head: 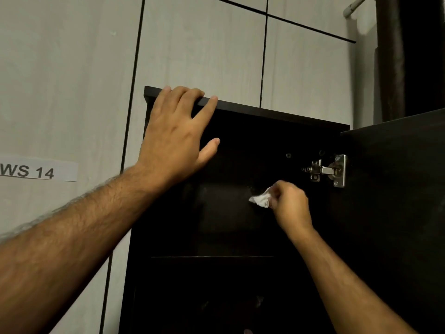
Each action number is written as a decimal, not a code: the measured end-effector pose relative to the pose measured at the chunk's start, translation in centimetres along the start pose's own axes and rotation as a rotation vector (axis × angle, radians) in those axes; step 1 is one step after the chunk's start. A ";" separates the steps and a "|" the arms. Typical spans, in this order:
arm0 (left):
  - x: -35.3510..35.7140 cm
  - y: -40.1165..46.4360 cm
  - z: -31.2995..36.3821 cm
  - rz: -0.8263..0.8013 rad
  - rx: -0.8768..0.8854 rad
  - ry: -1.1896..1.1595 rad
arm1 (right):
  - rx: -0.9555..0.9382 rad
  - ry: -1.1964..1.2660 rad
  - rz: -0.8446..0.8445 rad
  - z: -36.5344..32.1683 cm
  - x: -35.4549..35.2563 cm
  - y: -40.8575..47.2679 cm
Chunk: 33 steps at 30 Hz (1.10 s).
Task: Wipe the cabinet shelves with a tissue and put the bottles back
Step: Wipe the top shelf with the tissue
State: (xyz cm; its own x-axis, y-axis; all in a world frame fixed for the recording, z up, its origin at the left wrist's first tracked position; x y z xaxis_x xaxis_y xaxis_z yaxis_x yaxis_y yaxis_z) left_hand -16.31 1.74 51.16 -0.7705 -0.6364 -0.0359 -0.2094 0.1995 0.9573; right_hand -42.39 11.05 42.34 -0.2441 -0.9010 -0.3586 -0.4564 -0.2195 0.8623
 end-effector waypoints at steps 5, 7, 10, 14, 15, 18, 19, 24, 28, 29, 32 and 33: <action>0.4 -0.2 -0.3 -0.005 0.061 0.035 | 0.057 0.259 0.162 -0.2 -1.5 4.8; 0.4 -0.1 -0.2 0.012 0.045 0.013 | 0.040 0.262 0.163 -0.5 -1.0 4.8; 0.3 0.1 -0.1 0.025 0.012 -0.018 | -0.034 0.219 0.013 -0.8 1.0 1.6; 0.3 0.0 0.1 0.032 -0.009 -0.049 | 0.008 0.019 -0.351 0.3 3.9 -3.4; 0.3 0.0 0.1 0.038 -0.013 -0.053 | 0.026 -0.057 -0.419 0.5 4.2 -3.7; 0.2 0.1 0.0 0.052 -0.024 -0.063 | 0.049 -0.123 -0.454 -0.4 3.9 -2.5; 0.2 0.0 0.1 0.054 -0.025 -0.065 | 0.030 -0.088 -0.389 -1.0 3.3 -1.4; 0.2 0.1 0.0 0.061 -0.017 -0.059 | 0.096 0.337 0.035 -2.9 -0.4 6.5; 0.4 0.0 -0.1 0.064 -0.011 -0.059 | 0.067 0.480 0.257 -4.4 -1.0 8.6; 0.4 -0.1 -0.1 0.062 -0.009 -0.061 | 0.037 0.461 0.262 -4.9 -0.7 8.1; 0.5 -0.1 0.0 0.059 -0.005 -0.055 | -0.098 0.331 0.121 -6.0 0.9 4.7; 0.5 -0.1 0.0 0.060 -0.002 -0.055 | -0.149 0.263 0.057 -6.2 1.6 3.2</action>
State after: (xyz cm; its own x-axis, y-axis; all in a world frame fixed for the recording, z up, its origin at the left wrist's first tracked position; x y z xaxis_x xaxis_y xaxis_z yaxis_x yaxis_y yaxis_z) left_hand -16.68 1.35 51.07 -0.8133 -0.5818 0.0063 -0.1606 0.2349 0.9587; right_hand -38.92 6.61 46.79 -0.0272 -0.9750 -0.2204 -0.3128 -0.2011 0.9283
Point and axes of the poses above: each hand's wrist, its own y-axis towards the middle knuckle, its own x-axis out of the palm, z = x × y, the point moved 6 cm from there along y, towards the middle knuckle, and after that the axes turned 3 degrees about y, right-handed, at the moved point
